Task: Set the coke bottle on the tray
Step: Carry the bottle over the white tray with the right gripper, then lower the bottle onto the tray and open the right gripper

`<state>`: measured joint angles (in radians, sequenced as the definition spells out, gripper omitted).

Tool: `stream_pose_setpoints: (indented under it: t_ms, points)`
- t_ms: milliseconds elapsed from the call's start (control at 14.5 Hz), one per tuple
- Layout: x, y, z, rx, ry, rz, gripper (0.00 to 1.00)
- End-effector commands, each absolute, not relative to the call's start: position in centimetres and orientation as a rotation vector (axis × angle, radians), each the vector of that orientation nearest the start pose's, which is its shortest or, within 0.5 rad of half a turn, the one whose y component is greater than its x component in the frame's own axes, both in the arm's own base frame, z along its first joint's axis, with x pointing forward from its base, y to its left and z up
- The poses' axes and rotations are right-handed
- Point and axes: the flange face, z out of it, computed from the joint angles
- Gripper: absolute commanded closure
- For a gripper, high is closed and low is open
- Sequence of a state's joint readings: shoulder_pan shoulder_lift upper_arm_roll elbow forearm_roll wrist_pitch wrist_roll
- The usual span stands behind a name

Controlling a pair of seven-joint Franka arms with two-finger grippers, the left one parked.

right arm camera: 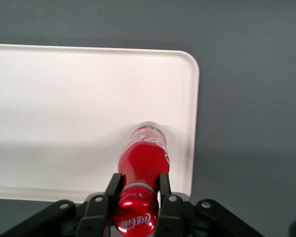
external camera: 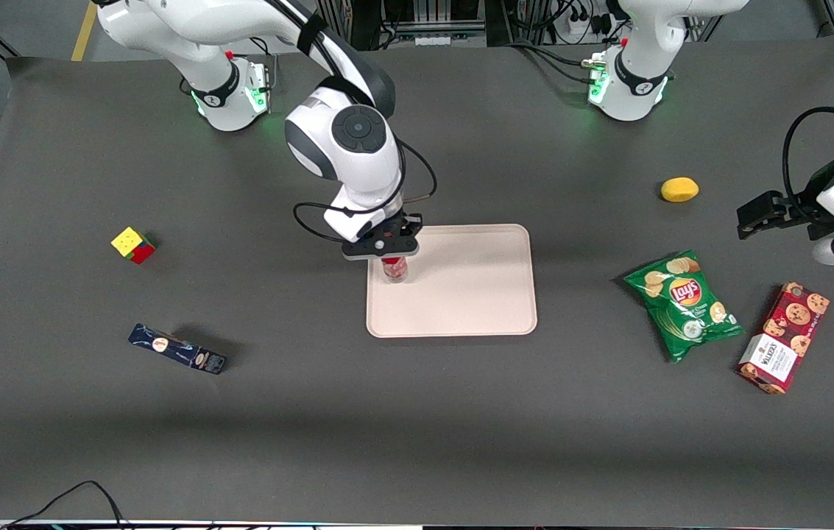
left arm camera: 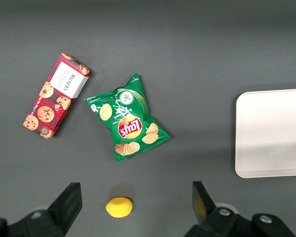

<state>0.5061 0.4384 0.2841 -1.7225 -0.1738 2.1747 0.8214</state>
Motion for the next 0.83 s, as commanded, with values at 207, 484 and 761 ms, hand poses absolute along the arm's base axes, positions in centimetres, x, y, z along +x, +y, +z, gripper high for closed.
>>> stream_pose_setpoints:
  t_ms: [207, 484, 761]
  points:
    - [47.56, 45.73, 32.06, -3.103, -0.067, -0.131, 1.0]
    - [47.72, 45.61, 31.82, -3.105, -0.062, -0.127, 1.0]
    - [48.27, 45.37, 31.96, -3.102, -0.044, -0.125, 0.27]
